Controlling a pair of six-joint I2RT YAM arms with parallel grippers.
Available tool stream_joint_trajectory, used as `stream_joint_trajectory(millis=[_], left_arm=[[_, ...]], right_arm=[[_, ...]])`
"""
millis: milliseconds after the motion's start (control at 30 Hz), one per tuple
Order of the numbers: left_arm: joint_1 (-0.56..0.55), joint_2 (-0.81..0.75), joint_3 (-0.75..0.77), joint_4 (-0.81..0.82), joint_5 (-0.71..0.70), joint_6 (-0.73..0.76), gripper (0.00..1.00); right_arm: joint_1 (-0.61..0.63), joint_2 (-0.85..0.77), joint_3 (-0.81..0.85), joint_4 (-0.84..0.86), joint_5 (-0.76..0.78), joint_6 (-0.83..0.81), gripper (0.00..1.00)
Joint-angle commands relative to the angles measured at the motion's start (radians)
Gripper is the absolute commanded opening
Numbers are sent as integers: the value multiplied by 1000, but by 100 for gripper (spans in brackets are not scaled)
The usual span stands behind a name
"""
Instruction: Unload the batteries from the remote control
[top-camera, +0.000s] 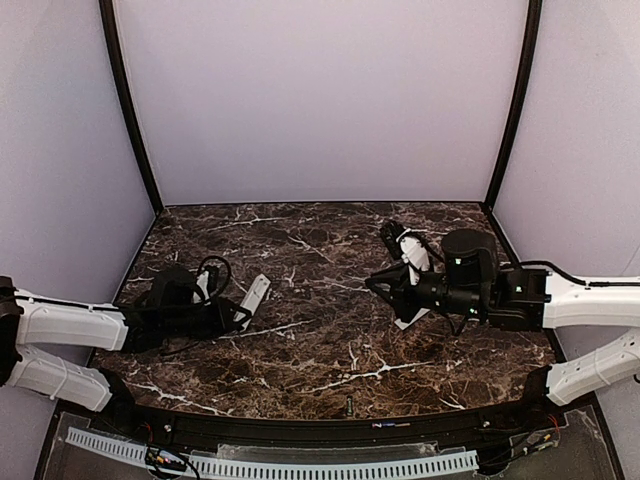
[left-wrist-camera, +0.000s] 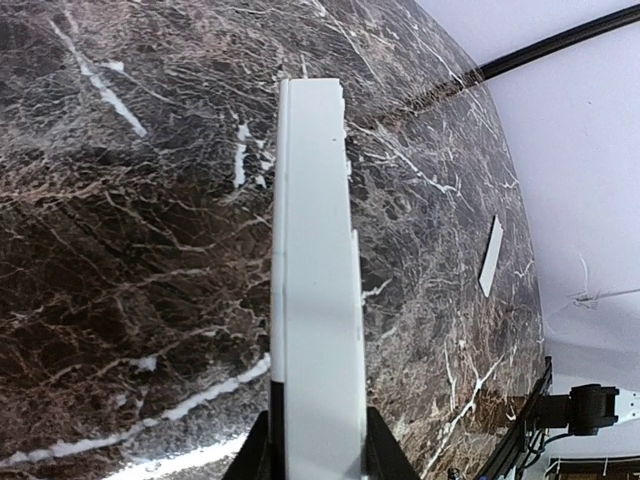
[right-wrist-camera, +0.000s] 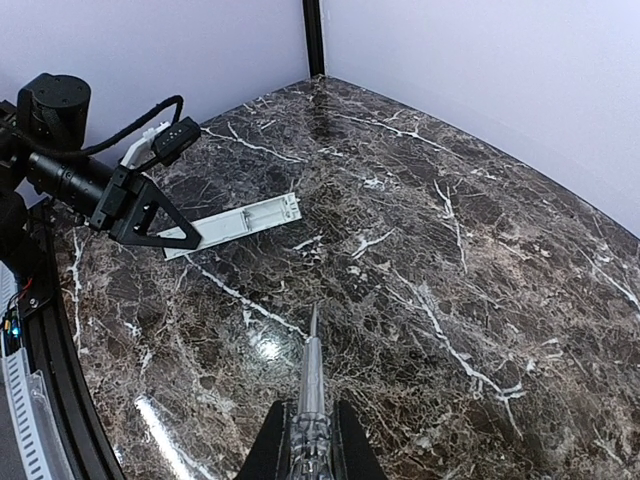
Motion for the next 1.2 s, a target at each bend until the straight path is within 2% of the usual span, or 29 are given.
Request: stream_joint_trajectory(millis=[0, 233, 300, 633, 800, 1000, 1167], left_arm=[[48, 9, -51, 79, 46, -18, 0], [116, 79, -92, 165, 124, -44, 2], [123, 93, -95, 168, 134, -42, 7], [141, 94, -95, 92, 119, -6, 57], [146, 62, -86, 31, 95, 16, 65], [147, -45, -30, -147, 0, 104, 69], [147, -159, 22, -317, -62, 189, 86]], right_arm=[[3, 10, -14, 46, -11, 21, 0], [4, 47, -5, 54, -21, 21, 0], [4, 54, -2, 55, -21, 19, 0], [3, 78, -1, 54, -11, 12, 0], [3, 91, 4, 54, -10, 12, 0], [3, 92, 11, 51, -10, 9, 0], [4, 95, 21, 41, -17, -4, 0]])
